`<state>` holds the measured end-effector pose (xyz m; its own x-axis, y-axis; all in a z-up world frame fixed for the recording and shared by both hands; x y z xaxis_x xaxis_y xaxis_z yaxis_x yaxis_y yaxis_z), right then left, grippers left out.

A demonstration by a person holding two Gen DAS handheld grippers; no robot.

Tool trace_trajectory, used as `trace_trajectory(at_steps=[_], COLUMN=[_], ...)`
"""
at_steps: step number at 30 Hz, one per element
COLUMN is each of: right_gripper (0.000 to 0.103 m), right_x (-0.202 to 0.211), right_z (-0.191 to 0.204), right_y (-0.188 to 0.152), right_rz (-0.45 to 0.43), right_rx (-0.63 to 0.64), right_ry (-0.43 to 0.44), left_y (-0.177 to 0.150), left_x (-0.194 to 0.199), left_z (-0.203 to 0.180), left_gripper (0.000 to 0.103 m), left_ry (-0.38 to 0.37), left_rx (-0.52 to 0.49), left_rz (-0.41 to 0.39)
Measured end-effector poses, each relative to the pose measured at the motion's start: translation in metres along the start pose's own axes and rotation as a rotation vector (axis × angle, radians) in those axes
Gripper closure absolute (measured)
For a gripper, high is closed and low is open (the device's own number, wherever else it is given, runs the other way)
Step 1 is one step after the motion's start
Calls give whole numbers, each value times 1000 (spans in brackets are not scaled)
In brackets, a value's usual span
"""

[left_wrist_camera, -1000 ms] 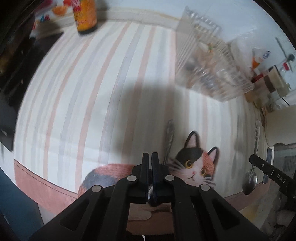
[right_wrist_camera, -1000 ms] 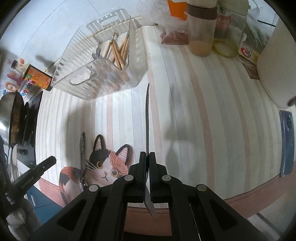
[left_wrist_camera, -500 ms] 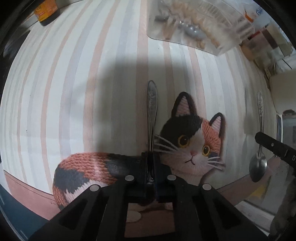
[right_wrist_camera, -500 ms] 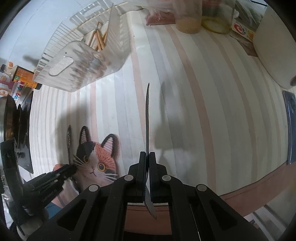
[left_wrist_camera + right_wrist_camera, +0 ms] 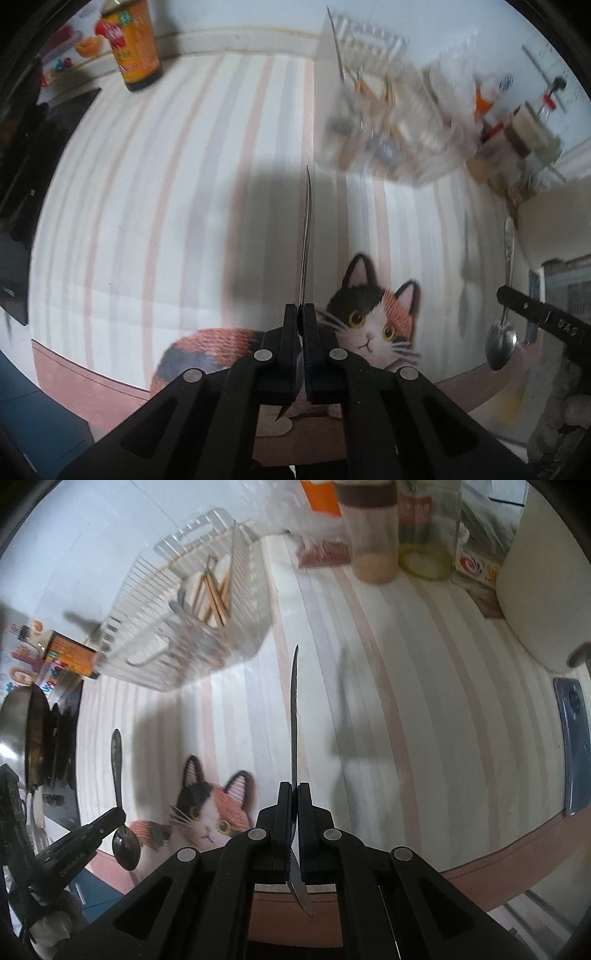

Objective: Organize utensils
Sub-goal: 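Carry the held utensils to the clear basket and open both tools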

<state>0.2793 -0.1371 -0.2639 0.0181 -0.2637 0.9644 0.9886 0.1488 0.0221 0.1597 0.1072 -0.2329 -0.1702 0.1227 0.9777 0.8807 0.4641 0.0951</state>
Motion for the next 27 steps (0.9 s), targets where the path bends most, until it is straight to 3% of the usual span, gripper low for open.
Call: trace_trajectory(at_steps=[6, 14, 19, 23, 27], right_gripper=[101, 101, 101, 101, 100], right_x=[29, 78, 76, 53, 24], right_z=[12, 46, 75, 97, 102], right_y=[11, 68, 126, 173, 199], right_rz=[-48, -142, -143, -104, -48], right_rx=[4, 36, 66, 100, 114], right_ry=[63, 160, 170, 125, 105], left_y=[20, 99, 159, 189, 207], left_x=[57, 110, 86, 50, 17], left_z=[-3, -45, -62, -65, -67], left_gripper=[103, 103, 103, 103, 101], left_ry=[-38, -151, -172, -168, -97], left_rx=[-1, -39, -34, -27, -27], left_rz=[-120, -233, -189, -119, -48])
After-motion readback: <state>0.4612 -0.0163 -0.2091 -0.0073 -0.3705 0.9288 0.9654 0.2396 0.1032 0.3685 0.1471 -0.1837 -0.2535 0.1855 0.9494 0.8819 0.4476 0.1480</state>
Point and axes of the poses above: each gripper's, at about its wrist camera, not at the fingertips, and x roughly against the way its jaws point, z to its left, y to its top, the point moved 2 cm from there along -x, roughly the way its jaws point, and after that the axes turned 6 degrees about z, right-handed, at the moved point
